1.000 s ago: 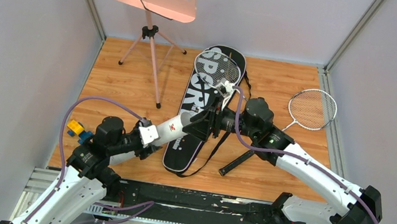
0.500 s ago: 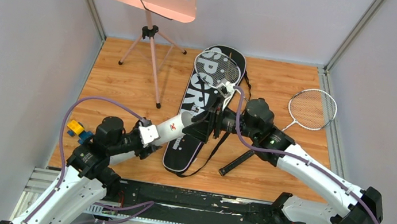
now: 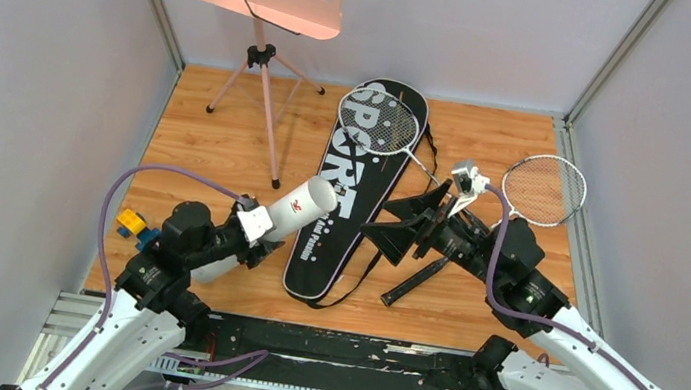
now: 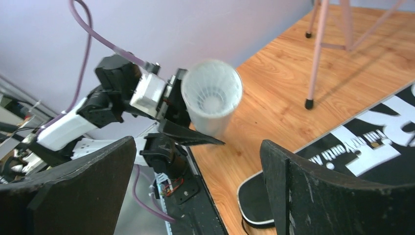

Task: Pack up the badminton gear

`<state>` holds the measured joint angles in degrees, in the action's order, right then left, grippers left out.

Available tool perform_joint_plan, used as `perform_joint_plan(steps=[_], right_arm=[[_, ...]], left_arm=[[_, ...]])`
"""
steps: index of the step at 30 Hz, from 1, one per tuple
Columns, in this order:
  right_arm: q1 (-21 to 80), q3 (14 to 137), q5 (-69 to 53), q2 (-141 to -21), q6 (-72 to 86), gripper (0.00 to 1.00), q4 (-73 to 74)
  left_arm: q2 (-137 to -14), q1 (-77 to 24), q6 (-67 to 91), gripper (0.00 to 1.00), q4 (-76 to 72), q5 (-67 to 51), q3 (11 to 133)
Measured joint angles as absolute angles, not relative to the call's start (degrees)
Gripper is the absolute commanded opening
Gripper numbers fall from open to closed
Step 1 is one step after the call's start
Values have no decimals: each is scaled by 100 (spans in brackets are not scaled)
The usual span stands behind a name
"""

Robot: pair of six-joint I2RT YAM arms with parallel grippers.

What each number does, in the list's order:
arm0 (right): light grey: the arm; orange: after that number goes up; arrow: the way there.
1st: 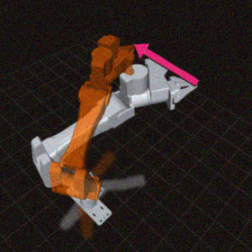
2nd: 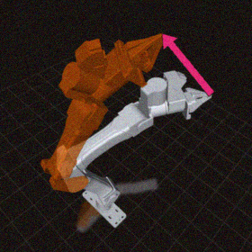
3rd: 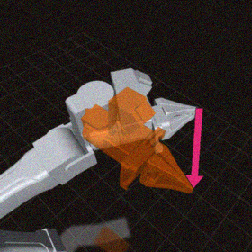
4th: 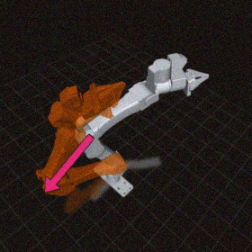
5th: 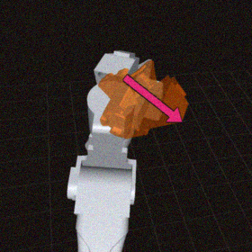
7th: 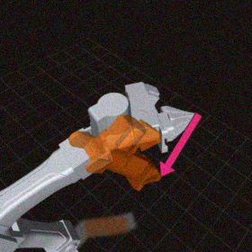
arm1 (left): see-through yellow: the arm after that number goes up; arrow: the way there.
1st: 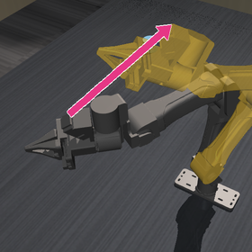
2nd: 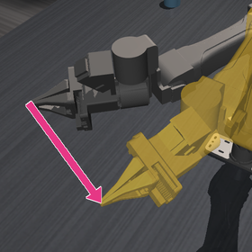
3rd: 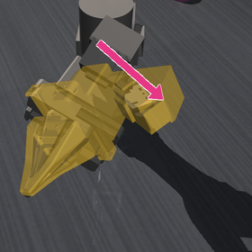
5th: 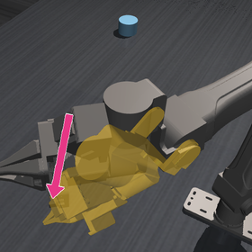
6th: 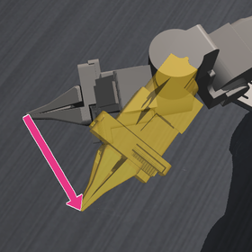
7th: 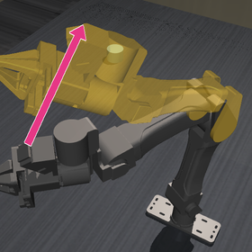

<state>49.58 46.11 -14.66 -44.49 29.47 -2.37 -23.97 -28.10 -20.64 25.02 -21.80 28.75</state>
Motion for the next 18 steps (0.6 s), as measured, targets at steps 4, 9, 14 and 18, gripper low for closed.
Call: perform_joint_plan(steps=[4, 9, 14, 18], right_arm=[[4958, 4274, -1024, -4095, 2954, 100, 73], [4958, 4158, -692, -3802, 2947, 100, 556], [4958, 4003, -589, -3271, 2947, 100, 729], [4958, 3966, -521, -2912, 2926, 100, 819]], left_arm=[[-2495, -2810, -1660, 62, 2401, -1754, 2915], [-3321, -2810, -727, 64, 2469, -875, 3457], [-5083, -2714, 246, 67, 2991, 191, 4700], [-6274, -2294, 840, 74, 3282, 591, 5299]])
